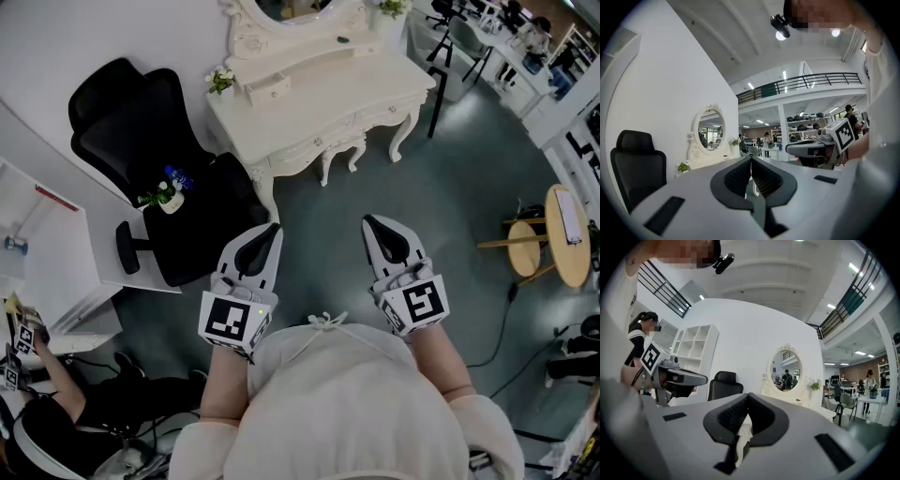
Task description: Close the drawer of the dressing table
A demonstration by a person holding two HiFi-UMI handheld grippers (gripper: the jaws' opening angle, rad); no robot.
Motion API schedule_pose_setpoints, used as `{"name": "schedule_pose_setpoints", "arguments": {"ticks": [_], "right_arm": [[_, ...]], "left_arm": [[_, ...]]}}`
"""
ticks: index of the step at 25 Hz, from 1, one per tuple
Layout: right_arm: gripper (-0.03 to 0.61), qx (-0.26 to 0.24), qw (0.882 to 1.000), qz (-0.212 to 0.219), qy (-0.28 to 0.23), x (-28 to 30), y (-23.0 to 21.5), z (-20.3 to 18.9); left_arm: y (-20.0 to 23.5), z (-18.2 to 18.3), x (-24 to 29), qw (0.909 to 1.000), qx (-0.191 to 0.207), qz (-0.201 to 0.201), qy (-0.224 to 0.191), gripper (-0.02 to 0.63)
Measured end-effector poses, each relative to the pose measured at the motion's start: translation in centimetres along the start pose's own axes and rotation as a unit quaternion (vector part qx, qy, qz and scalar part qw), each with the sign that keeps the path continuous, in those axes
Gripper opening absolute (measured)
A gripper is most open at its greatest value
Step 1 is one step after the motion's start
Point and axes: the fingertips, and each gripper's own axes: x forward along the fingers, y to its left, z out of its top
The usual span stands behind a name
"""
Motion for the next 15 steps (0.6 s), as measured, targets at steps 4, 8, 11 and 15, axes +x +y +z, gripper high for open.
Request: {"name": "schedule_pose_setpoints", "arguments": {"ticks": [4, 8, 11, 15], "right_arm": [[0.002, -0.008, 1.0, -0.001, 0.002, 0.0, 0.3, 0.0], [0.002, -0.007, 1.0, -0.005, 0.003, 0.1, 0.3, -0.1], [0.002, -0.007, 1.0, -0.009, 0.006, 0.1, 0.2, -0.1], [0.003, 0.004, 0.999, -0.041, 0.004, 0.1, -0.8, -0.6]], "left_arm": [[0.0, 0.0, -0.3, 1.0, -0.001, 0.0, -0.001, 0.018], [0.0, -0.1, -0.2, 1.0, -0.002, -0.003, -0.001, 0.019], [-0.1, -0.1, -0.2, 1.0, -0.006, -0.006, -0.001, 0.018], [0.1, 0.5, -0.5, 0.9991, -0.027, -0.002, -0.033, 0.02]]}}
